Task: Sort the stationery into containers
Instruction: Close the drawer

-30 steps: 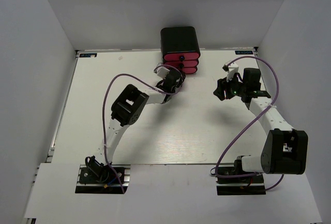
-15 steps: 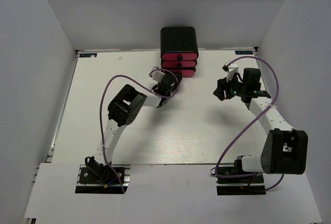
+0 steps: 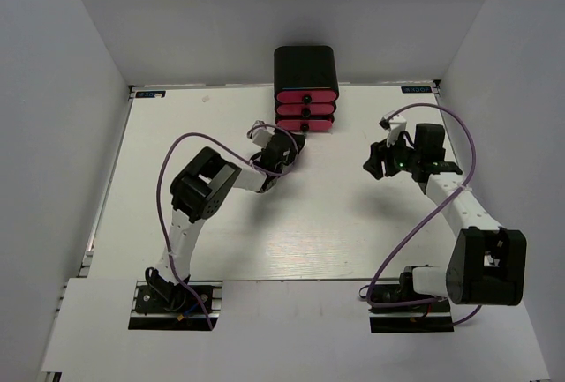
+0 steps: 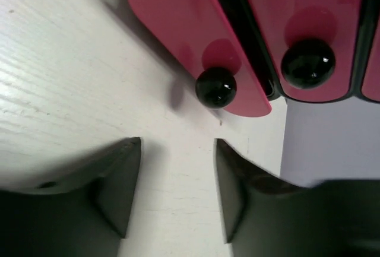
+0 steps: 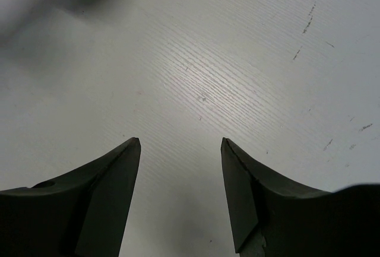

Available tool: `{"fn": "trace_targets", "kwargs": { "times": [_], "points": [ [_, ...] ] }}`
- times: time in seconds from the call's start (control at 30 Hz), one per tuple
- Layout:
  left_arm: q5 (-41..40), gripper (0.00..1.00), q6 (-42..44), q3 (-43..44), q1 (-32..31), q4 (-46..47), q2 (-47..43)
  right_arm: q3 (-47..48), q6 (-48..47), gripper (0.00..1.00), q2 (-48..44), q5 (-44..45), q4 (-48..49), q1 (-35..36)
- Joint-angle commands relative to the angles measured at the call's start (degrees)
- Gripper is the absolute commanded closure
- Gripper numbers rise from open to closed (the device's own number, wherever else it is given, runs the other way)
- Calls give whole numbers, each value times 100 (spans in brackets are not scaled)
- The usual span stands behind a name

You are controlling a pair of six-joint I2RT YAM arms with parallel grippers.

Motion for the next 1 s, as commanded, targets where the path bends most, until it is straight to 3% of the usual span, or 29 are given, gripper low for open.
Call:
{"fn": "trace_targets", "kwargs": {
  "times": [0.0,0.03,0.13,0.37,0.7,0.97],
  "points": [
    [86,42,140,60,18,-351,-358,-66,-75,37,-276,-93,78,-14],
    [86,55,140,-1,18,-350,-419,-84,-66,37,-328,-67,78,-14],
    [-37,64,79,-72,71,-560,-420,-180,-57,37,-434,-67,69,-14],
    [-90,54,79,743,124,-1298,-121,-233,-48,37,-583,12,42,-14],
    [33,53,79,1729,176,-2072,450,-251,-66,36,-627,126,8,-14],
    [33,59,79,1791,176,-2230,503,-233,-31,36,-531,127,104,-14]
  ]
}}
